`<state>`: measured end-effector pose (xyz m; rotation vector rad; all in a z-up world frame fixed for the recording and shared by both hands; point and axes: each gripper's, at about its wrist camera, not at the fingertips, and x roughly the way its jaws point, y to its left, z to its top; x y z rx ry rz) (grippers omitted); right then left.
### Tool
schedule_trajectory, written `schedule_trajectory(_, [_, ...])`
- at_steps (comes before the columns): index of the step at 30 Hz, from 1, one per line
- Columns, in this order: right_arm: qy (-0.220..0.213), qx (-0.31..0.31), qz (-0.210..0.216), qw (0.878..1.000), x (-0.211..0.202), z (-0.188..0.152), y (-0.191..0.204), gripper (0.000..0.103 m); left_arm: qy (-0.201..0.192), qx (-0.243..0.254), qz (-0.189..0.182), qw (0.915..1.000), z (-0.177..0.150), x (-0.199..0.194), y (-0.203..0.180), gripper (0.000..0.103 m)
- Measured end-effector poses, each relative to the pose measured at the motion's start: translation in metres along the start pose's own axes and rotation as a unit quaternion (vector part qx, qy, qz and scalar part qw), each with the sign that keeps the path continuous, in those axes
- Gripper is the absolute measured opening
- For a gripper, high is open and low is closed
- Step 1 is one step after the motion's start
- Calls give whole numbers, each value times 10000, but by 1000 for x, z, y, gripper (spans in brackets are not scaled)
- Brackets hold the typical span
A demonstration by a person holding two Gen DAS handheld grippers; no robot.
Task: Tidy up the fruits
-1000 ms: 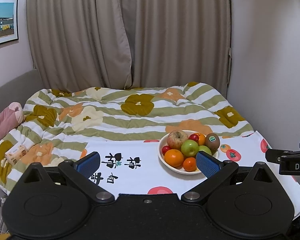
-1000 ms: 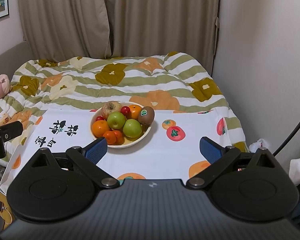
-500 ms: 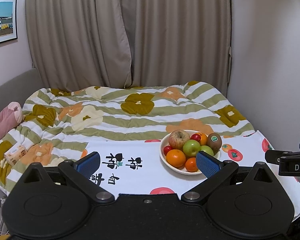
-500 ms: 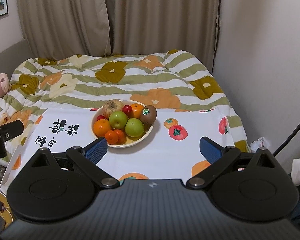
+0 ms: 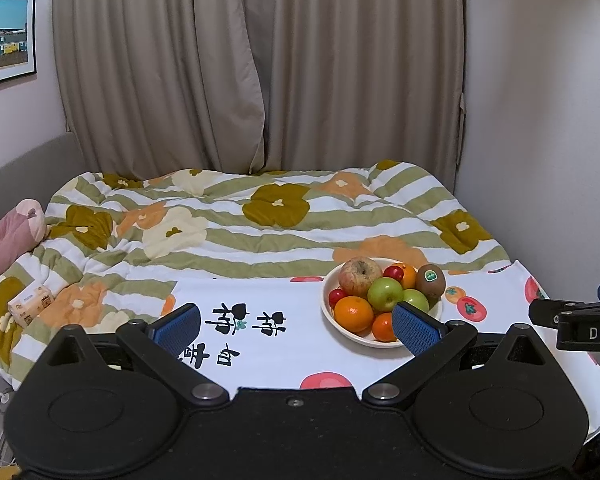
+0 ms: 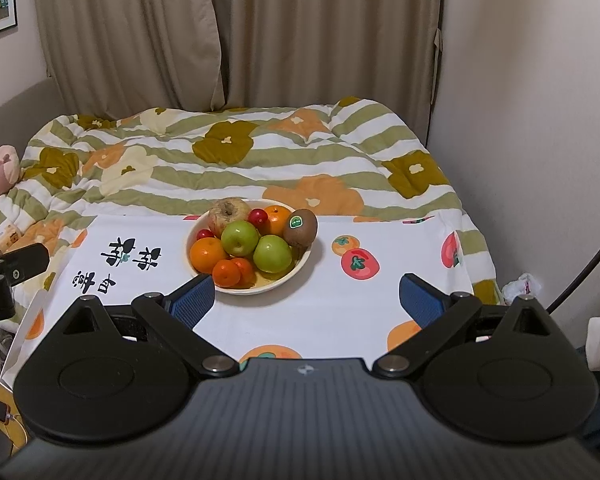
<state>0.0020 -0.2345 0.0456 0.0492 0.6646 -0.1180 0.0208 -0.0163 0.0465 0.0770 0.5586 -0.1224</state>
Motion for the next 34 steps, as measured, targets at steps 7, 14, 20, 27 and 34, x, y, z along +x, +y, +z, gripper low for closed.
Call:
schedule_trajectory(7, [-14, 3, -19, 10000, 1, 1, 4, 103, -37, 5, 10, 10000, 0, 0, -1, 103])
schedule_trajectory(14, [-8, 4, 2, 10000, 1, 1, 3, 103, -50, 11, 25, 10000, 1, -1, -1, 103])
schedule_trajectory(20, [-11, 10, 6, 10000, -1, 3, 6, 103, -75, 8, 22, 10000, 0, -2, -2, 103])
schedule_trajectory(27, [-11, 14, 12, 10000, 0, 3, 5, 103, -62, 1, 34, 10000, 0, -2, -4, 103])
schedule_trajectory(34, [-5, 32, 34, 10000, -3, 2, 8, 103, -108, -9, 26, 9999, -1, -4, -6, 103])
